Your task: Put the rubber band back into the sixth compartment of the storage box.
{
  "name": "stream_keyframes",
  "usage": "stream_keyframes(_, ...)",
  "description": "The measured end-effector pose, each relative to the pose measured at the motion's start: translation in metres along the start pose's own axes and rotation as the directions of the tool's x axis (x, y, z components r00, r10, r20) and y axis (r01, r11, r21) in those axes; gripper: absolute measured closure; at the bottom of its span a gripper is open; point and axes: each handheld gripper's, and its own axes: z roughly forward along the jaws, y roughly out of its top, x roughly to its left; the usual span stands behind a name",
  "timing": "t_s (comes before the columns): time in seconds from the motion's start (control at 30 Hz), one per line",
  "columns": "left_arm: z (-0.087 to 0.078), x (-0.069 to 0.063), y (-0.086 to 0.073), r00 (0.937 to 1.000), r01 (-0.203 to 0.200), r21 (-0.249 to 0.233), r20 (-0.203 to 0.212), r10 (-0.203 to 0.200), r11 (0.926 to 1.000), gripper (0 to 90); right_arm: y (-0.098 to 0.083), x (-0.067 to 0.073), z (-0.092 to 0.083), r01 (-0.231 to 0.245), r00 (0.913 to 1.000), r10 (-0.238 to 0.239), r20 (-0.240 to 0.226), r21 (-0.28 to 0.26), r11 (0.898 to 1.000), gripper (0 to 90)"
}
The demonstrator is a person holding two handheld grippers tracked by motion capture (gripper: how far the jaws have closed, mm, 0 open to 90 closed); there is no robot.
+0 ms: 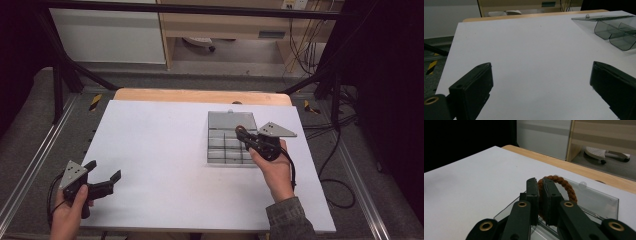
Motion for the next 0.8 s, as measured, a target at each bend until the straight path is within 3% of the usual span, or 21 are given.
stream_keyframes(0.4,-0.001,-0.002,0.001,1.0000,0.003,-0.007,0.008,-0.002,1.0000,5.0,-0.009,-0.012,-0.012,-0.026,0.9988,0.025,0.042,0.018,0.999,84.3)
stream_keyframes(0.8,-0.001,-0.002,0.001,0.9999,-0.006,-0.004,0.014,0.006,1.0000,5.0,-0.016,-0.017,-0.015,-0.034,0.9980,0.031,0.055,0.054,0.998,84.3)
